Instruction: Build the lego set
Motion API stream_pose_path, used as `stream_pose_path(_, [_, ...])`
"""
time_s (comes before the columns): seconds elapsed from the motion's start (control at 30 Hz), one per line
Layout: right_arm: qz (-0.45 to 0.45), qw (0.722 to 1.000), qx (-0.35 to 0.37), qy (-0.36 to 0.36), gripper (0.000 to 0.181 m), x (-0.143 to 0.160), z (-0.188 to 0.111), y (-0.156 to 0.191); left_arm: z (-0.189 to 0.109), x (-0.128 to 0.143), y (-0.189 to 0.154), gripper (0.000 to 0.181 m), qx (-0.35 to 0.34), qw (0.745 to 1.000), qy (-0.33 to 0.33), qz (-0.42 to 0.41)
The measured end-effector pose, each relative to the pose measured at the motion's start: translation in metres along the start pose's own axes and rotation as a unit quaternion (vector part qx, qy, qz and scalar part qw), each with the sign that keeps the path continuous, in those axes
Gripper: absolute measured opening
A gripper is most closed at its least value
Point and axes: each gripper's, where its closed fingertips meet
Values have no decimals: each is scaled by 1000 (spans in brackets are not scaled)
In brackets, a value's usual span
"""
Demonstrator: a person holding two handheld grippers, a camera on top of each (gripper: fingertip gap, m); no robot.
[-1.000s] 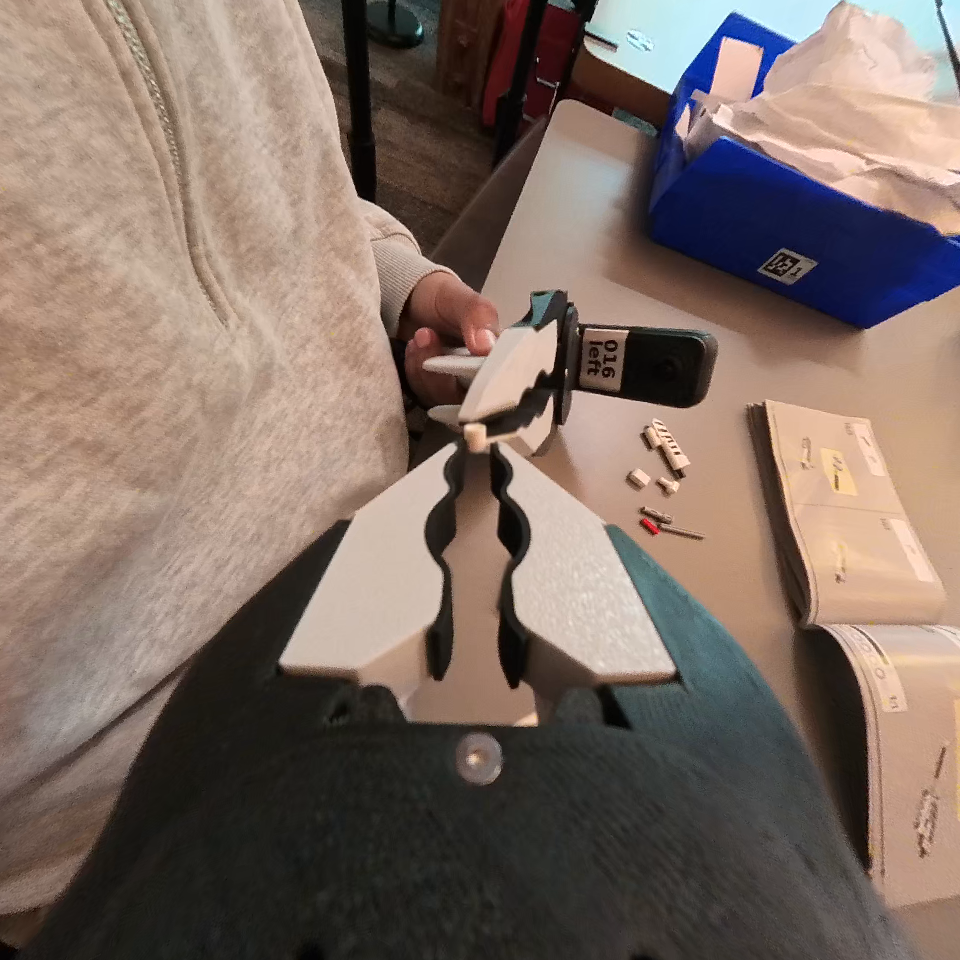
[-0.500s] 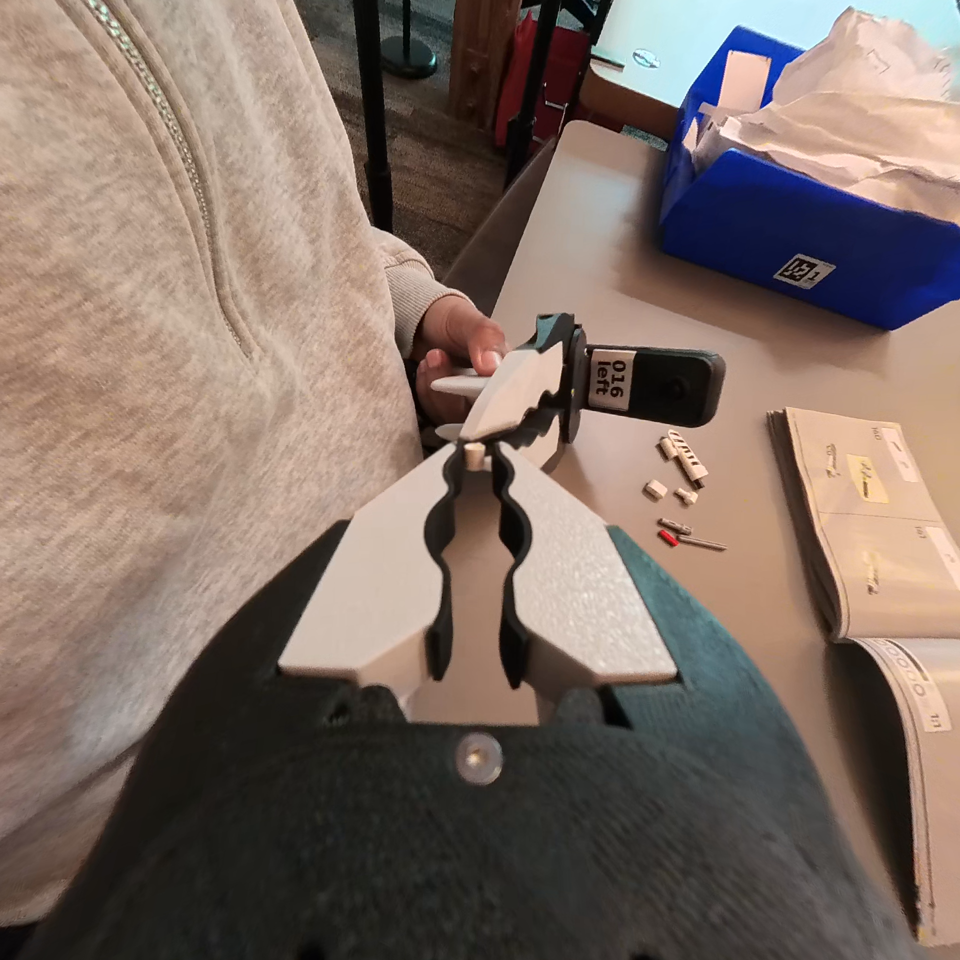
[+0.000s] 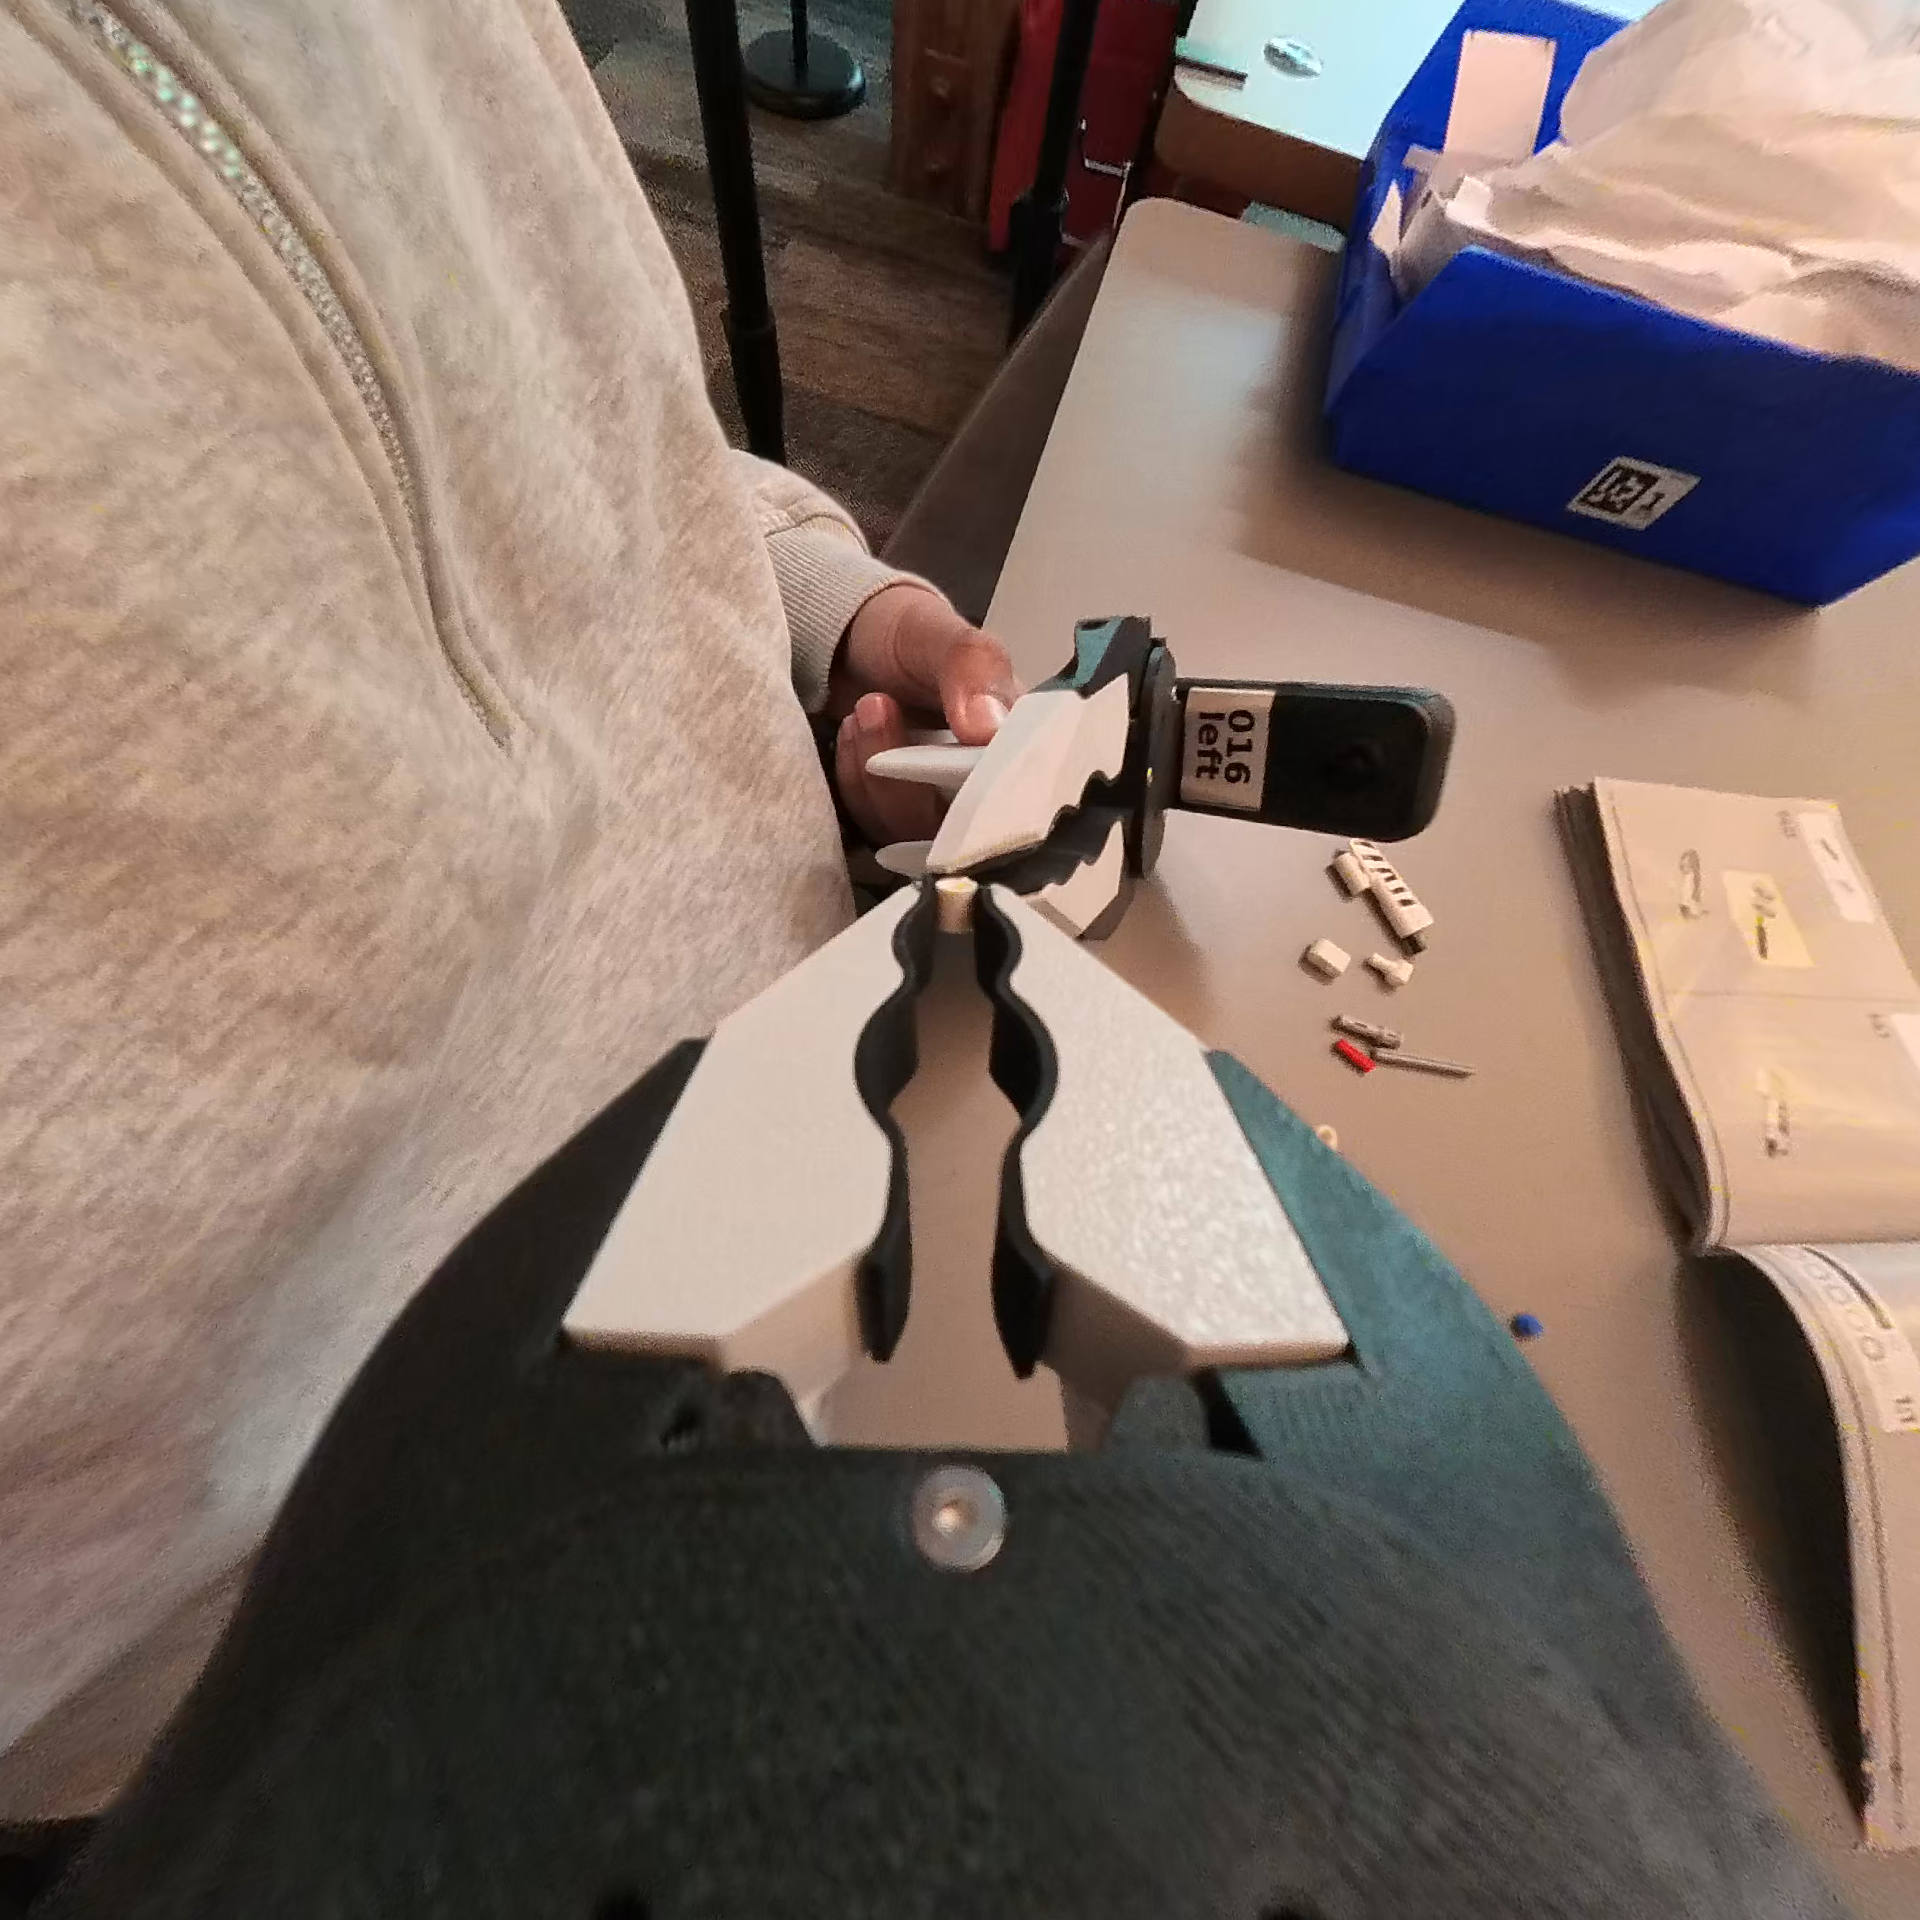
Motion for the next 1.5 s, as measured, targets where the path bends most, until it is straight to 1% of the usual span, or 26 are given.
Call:
stream_pose_path(0.07, [5, 1000, 5, -2, 6, -1, 1, -1, -1, -2, -1, 5, 2, 1000, -6, -1])
stream_pose_path(0.13, [13, 1000, 22, 9, 6, 1, 1, -6, -3, -8, 4, 11, -17, 1000, -21, 14])
stream_pose_path(0.2, [22, 998, 51, 30, 5, 8, 0, -15, -8, -17, 12, 16, -72, 994, -38, 72])
stream_pose_path(0.23, [30, 997, 66, 36, 5, 11, -1, -21, -12, -23, 18, 19, -117, 986, -41, 114])
stream_pose_path(0.27, [42, 995, 82, 40, 5, 14, -3, -27, -19, -28, 26, 21, -178, 970, -36, 164])
stream_pose_path(0.3, [57, 992, 99, 52, 5, 19, -5, -33, -29, -33, 37, 24, -251, 942, -24, 222])
stream_pose_path(0.33, [73, 988, 111, 74, 5, 29, -6, -38, -42, -39, 48, 26, -327, 903, -7, 277])
stream_pose_path(0.37, [86, 984, 122, 101, 5, 41, -8, -43, -56, -45, 57, 28, -396, 859, 15, 325])
stream_pose_path(0.4, [97, 978, 128, 131, 5, 55, -8, -45, -67, -47, 64, 28, -447, 818, 39, 360])
stream_pose_path(0.43, [114, 971, 124, 167, 6, 70, -7, -44, -73, -47, 70, 27, -479, 791, 60, 376])
stream_pose_path(0.47, [127, 965, 120, 194, 6, 82, -6, -43, -73, -44, 75, 27, -491, 781, 78, 379])
stream_pose_path(0.53, [150, 953, 105, 240, 6, 105, -1, -38, -70, -34, 86, 29, -497, 783, 101, 361])
stream_pose_path(0.63, [159, 940, 89, 290, 6, 131, 2, -36, -75, -26, 102, 36, -534, 756, 145, 349])
stream_pose_path(0.83, [155, 930, 65, 328, 6, 151, 9, -37, -90, -21, 124, 35, -594, 702, 205, 336])
stream_pose_path(0.9, [155, 929, 59, 331, 6, 153, 11, -37, -90, -22, 128, 35, -600, 690, 216, 341])
stream_pose_path(1.0, [154, 928, 56, 335, 6, 155, 13, -37, -92, -20, 134, 34, -604, 685, 232, 334])
stream_pose_path(1.07, [152, 927, 56, 338, 6, 155, 13, -37, -92, -20, 135, 26, -604, 687, 235, 329])
stream_pose_path(1.17, [147, 926, 54, 343, 5, 155, 14, -37, -93, -18, 138, 10, -605, 690, 239, 318])
stream_pose_path(1.27, [145, 925, 49, 347, 5, 155, 13, -37, -93, -19, 138, 9, -603, 696, 235, 311])
stream_pose_path(1.5, [149, 923, 32, 353, 5, 156, 14, -37, -92, -18, 138, 9, -601, 699, 235, 307])
Point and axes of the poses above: each gripper's, where its closed fingertips meet, z out along the fingers, x out of its underside, y = z × x across the jaws, and after that the axes turned 9 degrees about -y, right-handed
